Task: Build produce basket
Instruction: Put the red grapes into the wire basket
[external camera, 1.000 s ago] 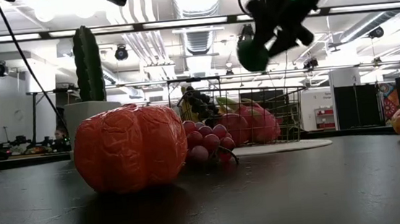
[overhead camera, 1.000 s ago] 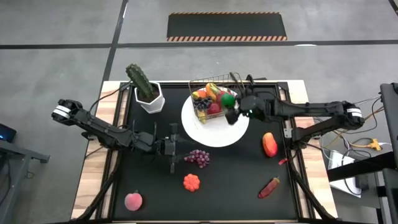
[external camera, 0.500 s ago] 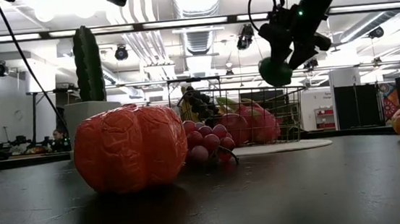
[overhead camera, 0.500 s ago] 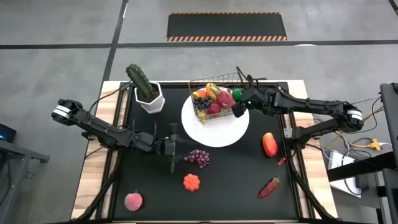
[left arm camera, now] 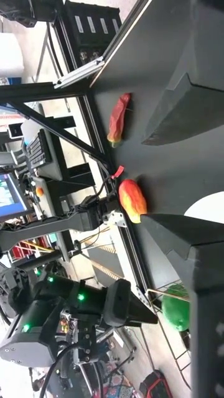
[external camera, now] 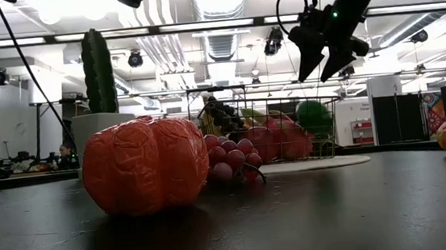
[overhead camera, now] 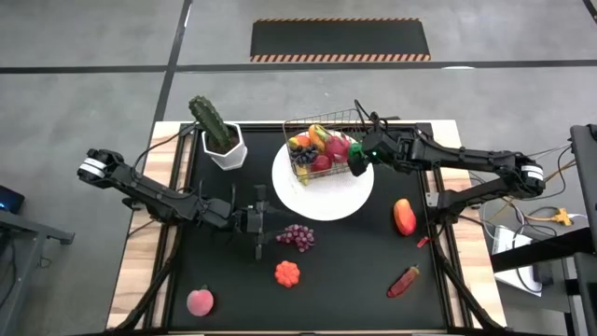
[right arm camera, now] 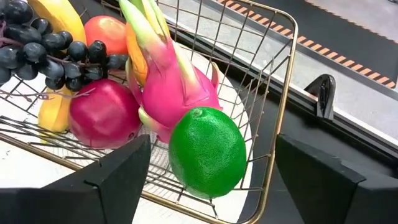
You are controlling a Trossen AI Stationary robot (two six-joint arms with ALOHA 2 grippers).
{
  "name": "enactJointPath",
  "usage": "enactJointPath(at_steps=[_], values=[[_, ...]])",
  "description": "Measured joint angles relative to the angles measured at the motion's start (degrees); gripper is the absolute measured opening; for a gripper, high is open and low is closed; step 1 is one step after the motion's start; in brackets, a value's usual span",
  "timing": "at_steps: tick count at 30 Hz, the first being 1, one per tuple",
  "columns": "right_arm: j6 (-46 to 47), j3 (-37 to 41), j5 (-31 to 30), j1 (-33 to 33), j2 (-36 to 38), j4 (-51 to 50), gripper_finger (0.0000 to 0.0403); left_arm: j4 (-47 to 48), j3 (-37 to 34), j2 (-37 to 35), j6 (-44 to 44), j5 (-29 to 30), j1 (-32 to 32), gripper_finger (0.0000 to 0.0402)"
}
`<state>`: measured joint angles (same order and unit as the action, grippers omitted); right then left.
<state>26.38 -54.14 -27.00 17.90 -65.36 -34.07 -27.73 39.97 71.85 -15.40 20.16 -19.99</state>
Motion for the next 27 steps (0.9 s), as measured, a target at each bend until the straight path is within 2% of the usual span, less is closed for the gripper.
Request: enactJointPath(at_steps=[4, 9, 12, 18, 23, 27], values=[[-0.1, -1.64, 2.48, -0.01, 0.04, -0.02, 0.0314, 0.4, -0.07, 0.0, 0.02, 0.0, 0.0, 0.0173], [-0.86, -4.83, 10.74, -1.64, 0.11, 0.03, 0.03, 0.92, -0.12, 0.0, 0.07, 0.02, 0.0, 0.0173], [-1.01, -6.14, 13.69, -4.63, 0.11, 0.08, 0.0293, 1.36, -0.21, 0.0, 0.09, 0.02, 0.0, 0.0173], [-1.34, -7.17, 14.13, -13.53, 0.11, 0.1, 0.0283, 1.38, -1.08, 0.0, 0.16, 0.02, 0.0, 0.0173], [-6.11, -6.39, 14.02, -21.72, -0.02, 1.0, 0.0281, 1.27, -1.42, 0.0, 0.17, 0.03, 0.0, 0.0173], [-10.49, -3.14, 14.0, -27.38, -0.63, 7.29, 0.0281, 1.21, -1.49, 0.0, 0.17, 0.04, 0.0, 0.0173]])
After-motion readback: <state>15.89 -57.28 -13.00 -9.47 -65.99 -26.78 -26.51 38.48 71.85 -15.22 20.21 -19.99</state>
